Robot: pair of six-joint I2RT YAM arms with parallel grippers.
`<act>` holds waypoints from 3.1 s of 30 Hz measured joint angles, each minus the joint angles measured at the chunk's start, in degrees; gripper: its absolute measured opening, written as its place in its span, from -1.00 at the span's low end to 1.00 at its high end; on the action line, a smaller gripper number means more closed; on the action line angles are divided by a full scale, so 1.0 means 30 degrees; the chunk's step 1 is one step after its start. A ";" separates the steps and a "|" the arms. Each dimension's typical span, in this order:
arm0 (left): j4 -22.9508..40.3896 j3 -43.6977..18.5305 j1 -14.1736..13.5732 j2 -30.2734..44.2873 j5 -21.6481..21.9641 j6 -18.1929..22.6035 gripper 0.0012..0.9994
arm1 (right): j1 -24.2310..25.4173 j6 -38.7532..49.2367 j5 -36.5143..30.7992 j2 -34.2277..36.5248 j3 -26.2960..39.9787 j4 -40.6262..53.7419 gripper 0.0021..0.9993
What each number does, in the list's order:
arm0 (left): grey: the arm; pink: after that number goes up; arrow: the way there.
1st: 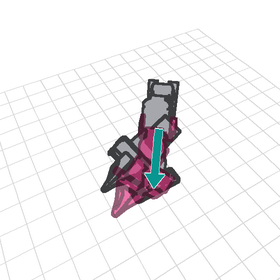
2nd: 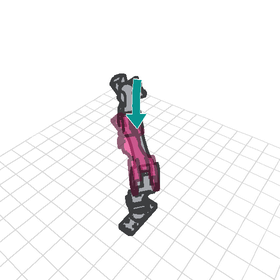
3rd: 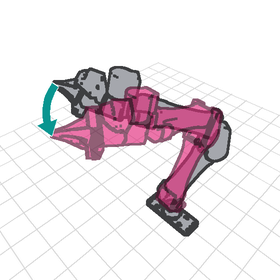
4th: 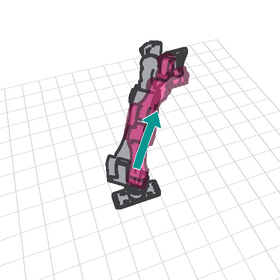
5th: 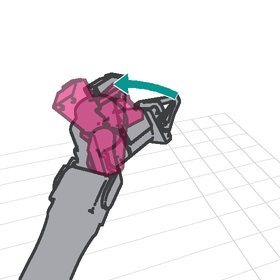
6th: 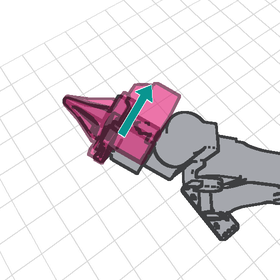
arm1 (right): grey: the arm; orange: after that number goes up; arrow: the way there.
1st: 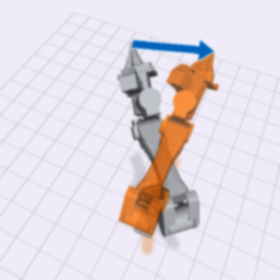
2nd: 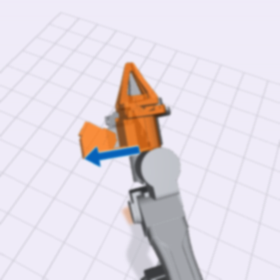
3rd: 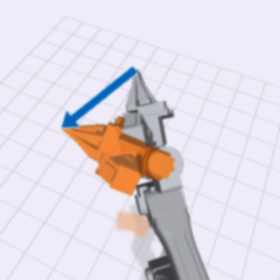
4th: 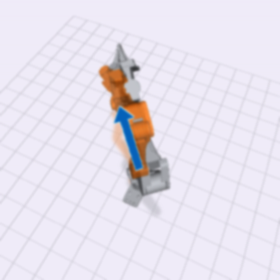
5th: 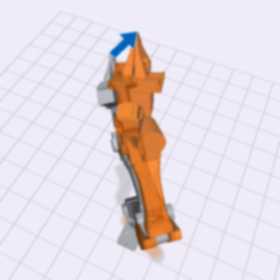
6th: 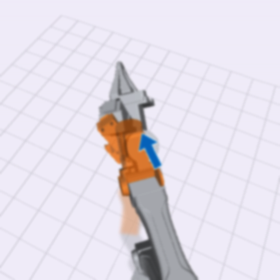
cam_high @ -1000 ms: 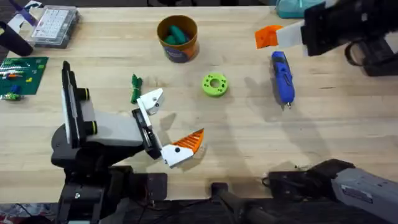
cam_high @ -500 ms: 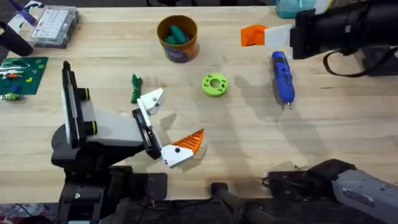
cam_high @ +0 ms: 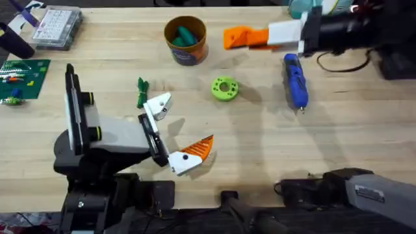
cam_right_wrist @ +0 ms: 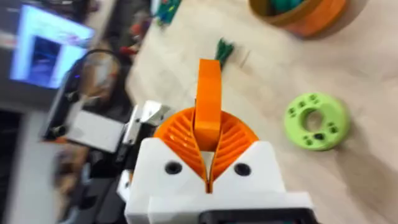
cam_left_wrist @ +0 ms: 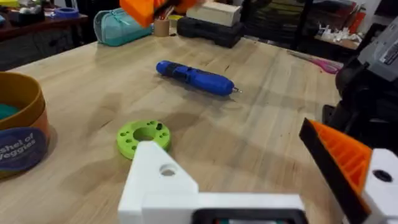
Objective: Pick up the gripper from the table and insert it into the empty holder that is missing its gripper. Then pick up a screw, insert it into the mounting hole, and use the screwdriver to tighten it. Finally, clean up the table by picking up the vegetable and placing it into the bucket.
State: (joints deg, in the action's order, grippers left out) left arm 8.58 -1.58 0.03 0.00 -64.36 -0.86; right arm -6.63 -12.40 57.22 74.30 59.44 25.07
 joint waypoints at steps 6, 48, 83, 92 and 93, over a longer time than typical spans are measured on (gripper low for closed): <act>0.0005 -0.0007 0.0000 -0.0005 -0.0056 0.0007 0.98 | 0.0307 -0.0425 0.5045 0.2286 -0.1156 -0.2724 -0.98; 0.0004 -0.0004 0.0000 -0.0001 -0.0066 0.0015 0.98 | -0.2880 -1.9339 0.9959 0.8433 -0.7414 -2.8465 -0.98; 0.0007 -0.0003 0.0000 0.0002 -0.0066 0.0015 0.98 | -0.4972 -2.3918 0.9967 0.9276 -0.8473 -3.3775 -0.98; 0.0007 0.0000 0.0000 -0.0005 -0.0066 0.0015 0.98 | -0.5513 -2.3921 0.9808 0.9276 -0.8473 -3.3771 -0.98; 0.0007 0.0000 0.0000 -0.0005 -0.0066 0.0015 0.98 | -0.5563 -2.3921 0.9766 0.9276 -0.8473 -3.3774 -0.98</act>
State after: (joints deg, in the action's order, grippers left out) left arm 8.60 -1.58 0.03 -0.01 -64.55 -0.82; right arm -23.32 -84.16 86.52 102.13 34.02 -76.26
